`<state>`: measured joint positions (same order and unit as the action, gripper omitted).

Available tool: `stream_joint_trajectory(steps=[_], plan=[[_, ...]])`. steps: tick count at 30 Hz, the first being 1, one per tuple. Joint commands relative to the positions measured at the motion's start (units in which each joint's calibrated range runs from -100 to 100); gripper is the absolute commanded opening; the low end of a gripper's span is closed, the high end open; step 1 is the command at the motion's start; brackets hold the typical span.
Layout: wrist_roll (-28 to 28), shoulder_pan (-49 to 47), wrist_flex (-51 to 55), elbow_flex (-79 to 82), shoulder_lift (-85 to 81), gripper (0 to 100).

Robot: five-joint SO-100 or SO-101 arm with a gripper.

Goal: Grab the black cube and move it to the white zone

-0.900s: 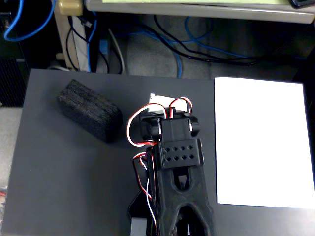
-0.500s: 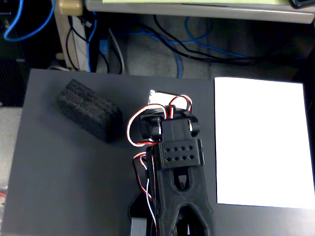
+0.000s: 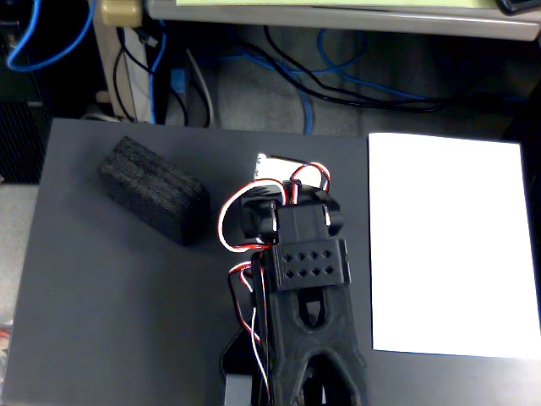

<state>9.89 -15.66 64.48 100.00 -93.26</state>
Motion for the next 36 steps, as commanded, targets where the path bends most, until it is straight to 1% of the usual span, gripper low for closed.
stream_joint_trajectory(steps=[1, 5, 9, 12, 14, 15, 20, 22, 24, 28, 36], plan=[[-0.2, 0.6, -1.4, -6.7, -0.2, 2], [-0.2, 2.9, -0.9, -24.0, -0.2, 2], [-1.1, 4.4, -0.8, -37.0, -0.2, 2], [-5.7, 4.6, -0.7, -41.6, -0.2, 2], [-10.1, 4.7, -0.5, -43.2, 0.7, 2], [-11.2, 4.3, -0.1, -43.7, 0.8, 2], [-12.2, 4.0, 0.2, -48.6, 1.3, 2], [-13.2, 3.9, 0.6, -51.4, 4.1, 2], [-14.0, 2.3, 2.9, -55.1, 10.3, 5], [-15.9, -3.0, 6.7, -64.2, 30.0, 10], [-22.0, -13.6, 7.6, -84.8, 68.5, 11]])
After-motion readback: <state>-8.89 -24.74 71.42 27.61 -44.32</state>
